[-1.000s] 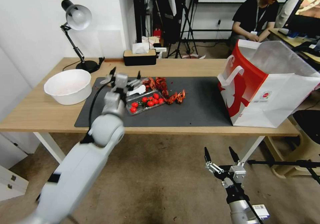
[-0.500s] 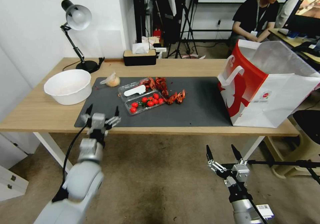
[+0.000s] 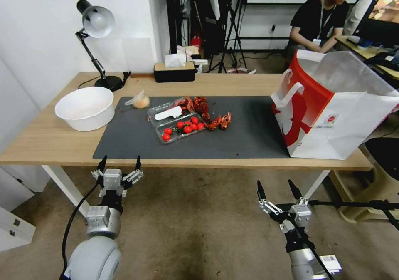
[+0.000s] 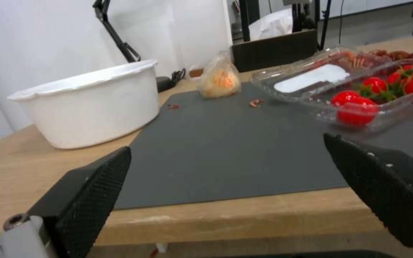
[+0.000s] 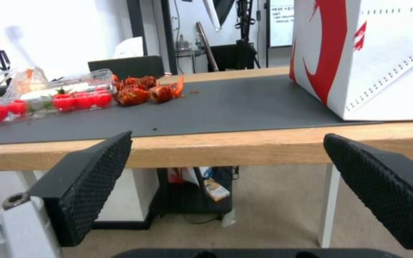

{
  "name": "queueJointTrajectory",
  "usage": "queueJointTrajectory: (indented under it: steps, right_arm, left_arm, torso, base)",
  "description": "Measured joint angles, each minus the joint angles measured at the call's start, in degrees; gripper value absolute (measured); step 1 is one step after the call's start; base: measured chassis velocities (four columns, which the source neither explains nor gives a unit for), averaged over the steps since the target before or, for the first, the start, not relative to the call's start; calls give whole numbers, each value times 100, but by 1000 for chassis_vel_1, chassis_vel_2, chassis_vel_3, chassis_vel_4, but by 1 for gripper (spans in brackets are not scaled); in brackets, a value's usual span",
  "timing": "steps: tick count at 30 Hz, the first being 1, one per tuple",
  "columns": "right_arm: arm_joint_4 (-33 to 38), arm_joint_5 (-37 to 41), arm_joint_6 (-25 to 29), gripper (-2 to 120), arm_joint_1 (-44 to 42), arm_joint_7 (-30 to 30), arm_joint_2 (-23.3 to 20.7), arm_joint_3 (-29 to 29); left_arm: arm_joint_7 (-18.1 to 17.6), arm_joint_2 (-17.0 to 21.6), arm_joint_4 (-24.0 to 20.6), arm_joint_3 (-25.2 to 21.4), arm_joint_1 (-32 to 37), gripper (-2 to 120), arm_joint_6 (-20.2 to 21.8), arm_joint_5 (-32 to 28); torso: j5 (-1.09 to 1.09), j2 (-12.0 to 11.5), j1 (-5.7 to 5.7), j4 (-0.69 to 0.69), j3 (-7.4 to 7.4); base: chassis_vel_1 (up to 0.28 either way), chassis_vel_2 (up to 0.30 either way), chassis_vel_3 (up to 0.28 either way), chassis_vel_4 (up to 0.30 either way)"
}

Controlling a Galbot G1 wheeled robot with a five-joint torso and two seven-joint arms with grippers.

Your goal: Pick up the trash from the table and place it into the takeout bag.

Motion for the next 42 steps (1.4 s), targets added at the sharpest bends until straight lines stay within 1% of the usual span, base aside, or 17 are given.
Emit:
queueJointTrajectory:
  steps: [1, 8, 11, 15, 20, 23, 24, 26, 27, 29, 31, 33, 34, 36, 38, 39, 42]
  right_arm:
    - [20, 0, 0, 100, -15, 0, -3, -1]
    - [53, 0, 1, 100, -30, -4, -5, -8]
    - [58, 1, 2, 100, -16, -5, -6, 4]
    - [34, 2, 2, 100, 3, -6, 0, -14]
    - [-4, 2, 9, 100, 4, -8, 13, -21]
    - [-7, 2, 24, 100, -18, -8, 16, -8]
    - [-7, 2, 24, 100, -18, -8, 16, -8]
    - [-7, 2, 26, 100, -29, -9, 24, 8]
    - [-7, 2, 26, 100, -29, -9, 24, 8]
    - [-20, -3, 26, 100, -25, -9, 39, 14]
    - [-31, -7, 25, 100, -19, -9, 44, 15]
    - [-59, -18, 9, 100, -2, -9, 58, 15]
    - [-93, -27, 1, 100, 7, -9, 69, 15]
    - [-113, -31, -2, 100, 10, -9, 77, 16]
    - [-151, -40, -5, 100, 16, -9, 99, 16]
    - [-151, -40, -5, 100, 16, -9, 99, 16]
    - [-168, -44, -15, 100, 25, -9, 114, 21]
  left_arm:
    - [11, -43, -136, -159, 339, 100, -67, 80]
    - [97, -199, -401, -462, 1124, 100, -296, 66]
    - [166, -372, -453, -579, 1545, 100, -535, 55]
    - [196, -397, -407, -593, 1608, 100, -674, 39]
    - [239, -418, -365, -590, 1479, 100, -679, -111]
    - [286, -243, -55, -389, 706, 100, -679, -789]
    - [286, -243, -55, -389, 706, 100, -679, -789]
    - [270, -76, 282, -174, -191, 100, -635, -1093]
    - [270, -76, 282, -174, -191, 100, -635, -1093]
    - [183, -9, 539, 12, -751, 100, -508, -1221]
    - [166, 12, 633, 79, -938, 100, -443, -1282]
    - [145, 90, 960, 295, -1488, 100, -271, -1495]
    - [146, 156, 1269, 447, -1939, 100, -126, -1589]
    - [146, 173, 1420, 516, -2149, 100, -64, -1626]
    - [144, 190, 1888, 735, -2732, 100, 81, -1793]
    - [144, 190, 1888, 735, -2732, 100, 81, -1793]
    - [135, 174, 2515, 1052, -3411, 100, 287, -2086]
  torso:
    - [0, 0, 0, 1, 0]
    - [0, 0, 0, 1, 0]
    - [0, 0, 0, 1, 0]
    - [0, 0, 0, 0, 1]
    - [1, 0, 0, 0, 1]
    - [-1, 0, 1, 0, 1]
    - [-1, 0, 1, 0, 1]
    - [0, 0, 2, -2, 1]
    - [0, 0, 2, -2, 1]
    - [-1, -1, 2, 0, 1]
    - [0, -1, 2, 0, 1]
    - [0, -1, 2, 1, 2]
    - [0, -1, 2, 1, 2]
    - [0, -1, 2, 0, 1]
    - [0, -1, 2, 0, 2]
    - [0, -1, 2, 0, 2]
    - [-2, -1, 2, 1, 2]
  base:
    - [0, 0, 0, 0]
    - [0, 0, 0, 0]
    - [0, 0, 0, 0]
    - [0, 0, 0, 0]
    - [0, 0, 0, 0]
    - [0, 0, 0, 0]
    - [0, 0, 0, 0]
    - [0, 0, 0, 0]
    - [0, 0, 0, 0]
    - [0, 0, 0, 0]
    - [0, 0, 0, 0]
    - [0, 0, 0, 0]
    - [0, 0, 0, 0]
    - [0, 0, 0, 0]
    - [0, 0, 0, 0]
    - [0, 0, 0, 0]
    - [0, 0, 0, 0]
